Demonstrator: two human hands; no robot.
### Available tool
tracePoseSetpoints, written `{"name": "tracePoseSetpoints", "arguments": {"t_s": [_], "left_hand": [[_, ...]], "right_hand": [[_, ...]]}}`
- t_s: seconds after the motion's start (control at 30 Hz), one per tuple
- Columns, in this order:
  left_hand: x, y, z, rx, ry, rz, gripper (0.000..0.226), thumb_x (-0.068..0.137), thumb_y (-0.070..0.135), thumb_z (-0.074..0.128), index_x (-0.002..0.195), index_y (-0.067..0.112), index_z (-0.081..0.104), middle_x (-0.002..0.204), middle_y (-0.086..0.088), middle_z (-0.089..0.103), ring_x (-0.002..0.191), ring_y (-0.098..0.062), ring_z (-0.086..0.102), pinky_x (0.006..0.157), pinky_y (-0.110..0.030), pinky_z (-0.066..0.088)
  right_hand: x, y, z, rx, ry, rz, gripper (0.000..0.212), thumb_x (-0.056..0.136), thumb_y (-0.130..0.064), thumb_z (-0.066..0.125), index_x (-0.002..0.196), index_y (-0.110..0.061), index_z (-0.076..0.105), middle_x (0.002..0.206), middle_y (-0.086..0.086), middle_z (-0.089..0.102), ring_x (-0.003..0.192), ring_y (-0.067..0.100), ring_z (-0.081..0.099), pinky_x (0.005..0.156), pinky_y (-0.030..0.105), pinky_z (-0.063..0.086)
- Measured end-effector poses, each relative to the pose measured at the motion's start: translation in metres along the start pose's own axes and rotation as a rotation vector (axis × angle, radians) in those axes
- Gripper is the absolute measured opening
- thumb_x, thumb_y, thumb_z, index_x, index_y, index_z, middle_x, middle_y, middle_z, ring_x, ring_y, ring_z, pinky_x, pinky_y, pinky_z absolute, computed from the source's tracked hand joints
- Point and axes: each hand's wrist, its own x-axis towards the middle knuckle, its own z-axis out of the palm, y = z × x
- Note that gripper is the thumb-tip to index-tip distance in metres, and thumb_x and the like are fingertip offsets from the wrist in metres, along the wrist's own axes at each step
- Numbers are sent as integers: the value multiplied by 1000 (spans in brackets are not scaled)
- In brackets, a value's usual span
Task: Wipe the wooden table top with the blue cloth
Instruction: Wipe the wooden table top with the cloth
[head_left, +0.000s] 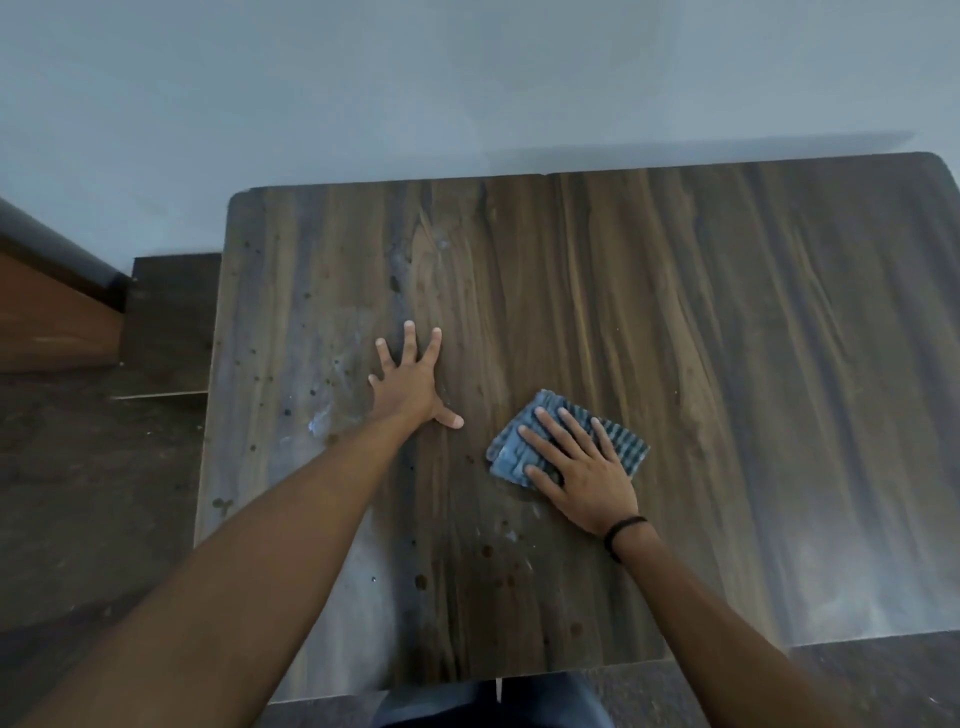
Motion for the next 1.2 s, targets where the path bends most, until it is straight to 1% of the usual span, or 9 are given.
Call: {"name": "tracePoseSetpoints", "arguments": {"t_s": [0.13,0.3,0.37,0.5,0.57,0.8,0.9,1.1,1.2], "left_hand": [[0,-2,1,3,-1,6,148,60,48,94,157,39,-18,159,5,-40,148,-43,-26,116,-72,12],[0,-1,0,7,-1,14,147,61,48,93,158,38,-18,159,4,-41,148,-44,-27,116,-72,13],[2,-1,-1,6,-6,13,148,61,47,93,157,38,-19,158,4,-42,147,-45,-28,115,-73,12],[5,-2,1,2,-6,22,149,61,47,94,157,38,-20,157,3,-44,146,-46,-29,114,-74,12],[5,-3,1,5,-7,17,149,61,47,94,157,38,-21,157,4,-44,146,-45,-29,114,-74,12],[4,-3,3,4,13,13,150,59,48,94,157,40,-19,158,5,-42,147,-44,-28,114,-72,13],[4,-2,3,-4,15,8,149,60,47,94,157,40,-19,158,6,-42,148,-43,-27,115,-72,13],[2,-1,1,4,19,-6,149,59,46,95,157,41,-16,159,7,-39,149,-43,-25,115,-72,13],[2,-3,2,5,30,12,148,58,47,95,158,41,-15,161,7,-37,149,-43,-23,114,-72,14]], "right_hand": [[8,-37,6,138,77,320,59,103,-61,24,156,-49,4,165,-19,-7,154,12,-9,123,45,-11],[-10,-17,4,35,-17,15,56,102,-66,13,155,-52,2,165,-20,-7,154,15,-3,122,49,-4],[-2,4,-6,12,-34,-1,57,99,-69,9,154,-54,-2,163,-24,-11,154,12,-7,122,46,-8],[35,-6,-19,118,34,342,58,100,-67,11,152,-54,-10,160,-23,-20,151,10,-20,121,43,-17],[43,-18,-20,129,40,384,58,101,-64,13,153,-51,-10,160,-21,-22,150,11,-22,120,45,-18],[-8,-2,-5,-6,-46,-21,56,103,-64,17,155,-52,-2,164,-20,-9,152,12,-15,120,48,-8],[-9,6,-8,-24,-49,-38,56,103,-66,21,155,-53,5,165,-21,0,154,14,-1,119,46,-2],[21,-17,-16,126,25,271,57,100,-65,12,152,-55,-9,160,-23,-24,150,10,-23,121,45,-15],[-9,-21,1,28,8,-7,56,103,-62,17,156,-51,2,165,-18,-10,154,15,-6,121,50,-1]]}}
